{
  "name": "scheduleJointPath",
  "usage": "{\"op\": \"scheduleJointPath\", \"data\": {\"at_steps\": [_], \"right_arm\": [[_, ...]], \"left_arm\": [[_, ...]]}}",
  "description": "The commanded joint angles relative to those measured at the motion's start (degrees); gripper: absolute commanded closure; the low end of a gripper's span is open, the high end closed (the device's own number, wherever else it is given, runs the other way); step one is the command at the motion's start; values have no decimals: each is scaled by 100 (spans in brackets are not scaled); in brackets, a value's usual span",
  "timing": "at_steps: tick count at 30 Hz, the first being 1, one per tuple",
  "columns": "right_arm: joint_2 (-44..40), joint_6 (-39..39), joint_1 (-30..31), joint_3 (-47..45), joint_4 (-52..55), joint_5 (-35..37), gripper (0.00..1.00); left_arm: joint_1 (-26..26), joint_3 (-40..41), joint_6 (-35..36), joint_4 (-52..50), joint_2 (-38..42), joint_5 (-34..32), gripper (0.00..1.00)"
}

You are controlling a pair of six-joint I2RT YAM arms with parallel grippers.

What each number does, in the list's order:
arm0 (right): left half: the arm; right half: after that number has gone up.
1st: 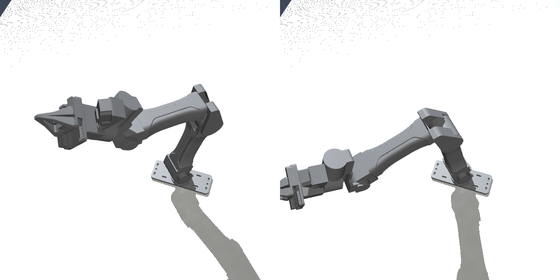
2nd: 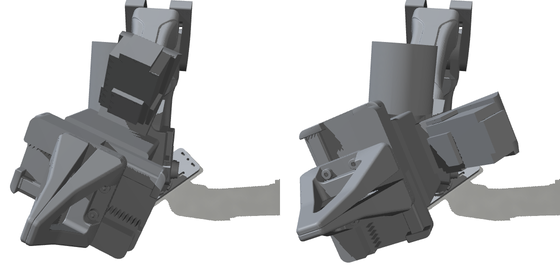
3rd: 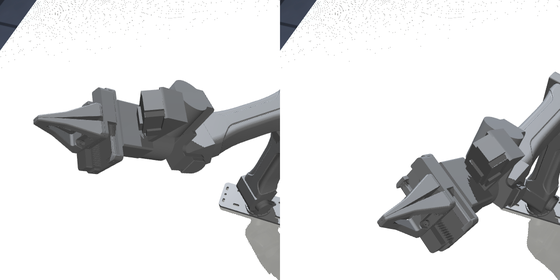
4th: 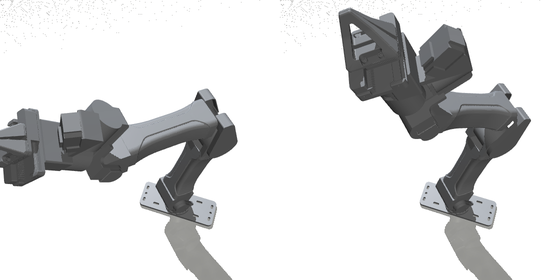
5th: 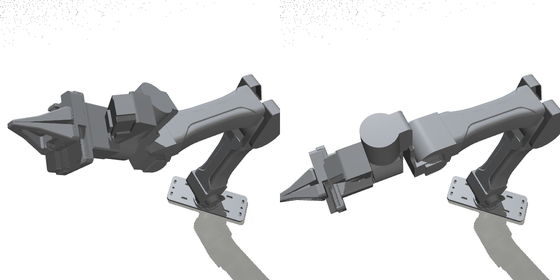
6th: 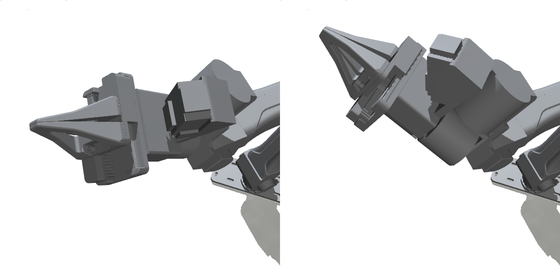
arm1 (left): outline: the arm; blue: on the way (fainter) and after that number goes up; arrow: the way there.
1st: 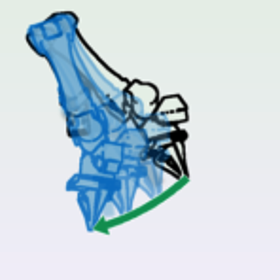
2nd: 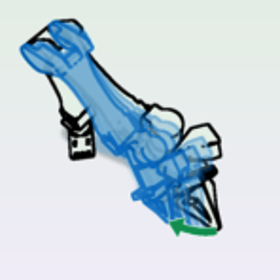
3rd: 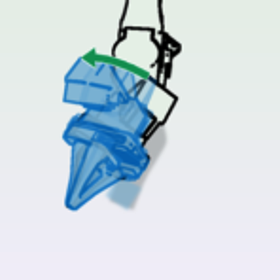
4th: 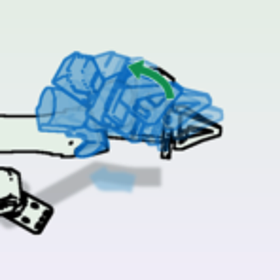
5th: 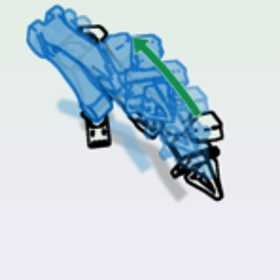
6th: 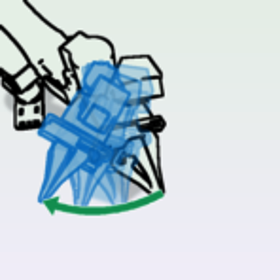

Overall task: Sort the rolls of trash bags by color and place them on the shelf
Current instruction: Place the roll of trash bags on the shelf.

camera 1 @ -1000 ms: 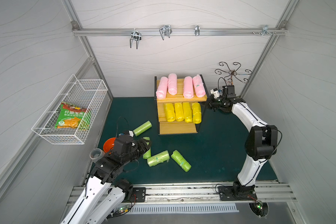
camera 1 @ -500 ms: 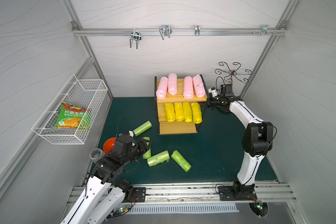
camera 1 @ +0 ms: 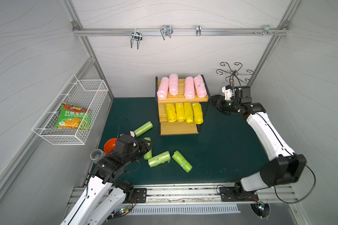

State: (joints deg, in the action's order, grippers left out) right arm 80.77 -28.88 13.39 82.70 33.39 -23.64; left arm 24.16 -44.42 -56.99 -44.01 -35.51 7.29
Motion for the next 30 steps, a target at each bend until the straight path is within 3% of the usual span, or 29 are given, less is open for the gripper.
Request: {"op": "scheduleJointPath", "data": {"at_steps": [1, 8, 17, 30], "right_arm": [[-659, 258, 348, -830, 188, 615, 100], [-1662, -208, 759, -2085, -359, 573, 100], [-1227, -474, 1507, -2578, -864, 890, 100], [-586, -623, 1579, -2847, -2327, 1390, 100]], "left_arm": [[25, -88, 135, 235, 2, -36, 34], [27, 1, 119, 308, 27, -23, 31], [27, 102, 30, 288, 139, -56, 26], [27, 149, 23, 200, 215, -95, 23]]}}
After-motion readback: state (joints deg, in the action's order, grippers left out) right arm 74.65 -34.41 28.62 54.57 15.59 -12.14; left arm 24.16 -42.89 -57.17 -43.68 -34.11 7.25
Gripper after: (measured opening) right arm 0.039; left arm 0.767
